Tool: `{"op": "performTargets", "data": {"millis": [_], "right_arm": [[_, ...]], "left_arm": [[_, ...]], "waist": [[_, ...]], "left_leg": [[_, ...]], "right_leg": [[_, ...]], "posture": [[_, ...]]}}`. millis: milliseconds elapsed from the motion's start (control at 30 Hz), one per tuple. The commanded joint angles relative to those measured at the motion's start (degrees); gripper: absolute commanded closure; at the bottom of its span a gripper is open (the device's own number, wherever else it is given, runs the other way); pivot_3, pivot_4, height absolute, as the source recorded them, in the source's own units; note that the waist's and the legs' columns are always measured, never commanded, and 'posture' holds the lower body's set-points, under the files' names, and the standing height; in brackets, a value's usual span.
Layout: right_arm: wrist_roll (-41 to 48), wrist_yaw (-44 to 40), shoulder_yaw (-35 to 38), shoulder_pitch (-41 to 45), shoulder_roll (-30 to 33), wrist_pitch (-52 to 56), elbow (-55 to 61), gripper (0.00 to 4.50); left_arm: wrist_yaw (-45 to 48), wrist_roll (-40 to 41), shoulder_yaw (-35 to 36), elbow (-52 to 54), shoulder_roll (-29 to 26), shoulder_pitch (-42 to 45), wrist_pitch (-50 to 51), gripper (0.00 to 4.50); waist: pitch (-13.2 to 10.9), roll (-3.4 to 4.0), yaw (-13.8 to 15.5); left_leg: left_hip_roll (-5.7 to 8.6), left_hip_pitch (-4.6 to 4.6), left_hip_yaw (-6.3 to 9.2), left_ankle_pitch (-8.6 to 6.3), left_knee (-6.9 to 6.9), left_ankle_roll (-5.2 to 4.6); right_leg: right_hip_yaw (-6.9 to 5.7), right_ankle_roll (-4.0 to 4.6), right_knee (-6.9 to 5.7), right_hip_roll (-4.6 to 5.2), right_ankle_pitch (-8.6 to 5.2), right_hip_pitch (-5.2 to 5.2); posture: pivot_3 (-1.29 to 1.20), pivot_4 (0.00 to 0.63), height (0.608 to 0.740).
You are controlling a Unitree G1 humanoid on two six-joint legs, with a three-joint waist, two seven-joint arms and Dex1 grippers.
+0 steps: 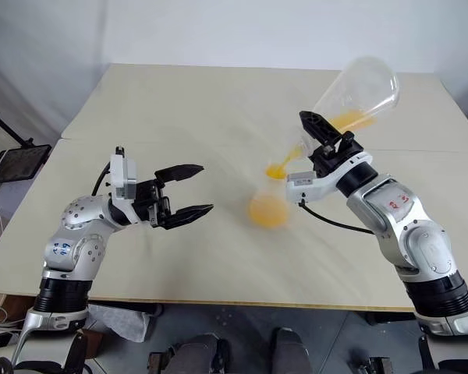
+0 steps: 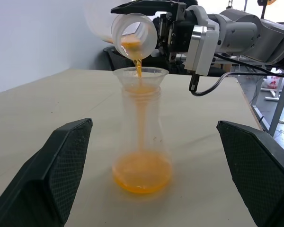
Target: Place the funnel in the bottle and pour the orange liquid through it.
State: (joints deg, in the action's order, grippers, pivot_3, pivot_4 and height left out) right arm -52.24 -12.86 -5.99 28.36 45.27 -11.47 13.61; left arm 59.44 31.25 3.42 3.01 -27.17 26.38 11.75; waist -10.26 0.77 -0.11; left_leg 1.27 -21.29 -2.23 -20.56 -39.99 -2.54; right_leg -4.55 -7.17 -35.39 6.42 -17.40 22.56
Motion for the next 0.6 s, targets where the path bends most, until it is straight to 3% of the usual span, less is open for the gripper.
{"op": "performTargets", "data": {"millis": [33,600], "right_arm": [[-0.2,1.5,1.1,1.6,-0.1,-0.6,1.2,2.04],[-1.7,2.2,0.9,2.0,-0.1,-1.8,0.9,2.04]], "left_arm": [[0.1,0.2,1.2,0.1,-0.1,-0.3,-1.2,0.00],[0.1,0.3,1.2,-0.2,-0.3,-0.3,-1.6,0.00]], "waist": [[0.0,0.00,0.0],[0.0,0.00,0.0]], "left_leg": [[0.00,0.00,0.00,0.00,0.00,0.00],[0.00,0.00,0.00,0.00,0.00,0.00]], "right_leg": [[0.00,0.00,0.00,0.00,0.00,0.00],[0.00,0.00,0.00,0.00,0.00,0.00]], "posture": [[0.00,0.150,0.740],[0.00,0.150,0.740]]}}
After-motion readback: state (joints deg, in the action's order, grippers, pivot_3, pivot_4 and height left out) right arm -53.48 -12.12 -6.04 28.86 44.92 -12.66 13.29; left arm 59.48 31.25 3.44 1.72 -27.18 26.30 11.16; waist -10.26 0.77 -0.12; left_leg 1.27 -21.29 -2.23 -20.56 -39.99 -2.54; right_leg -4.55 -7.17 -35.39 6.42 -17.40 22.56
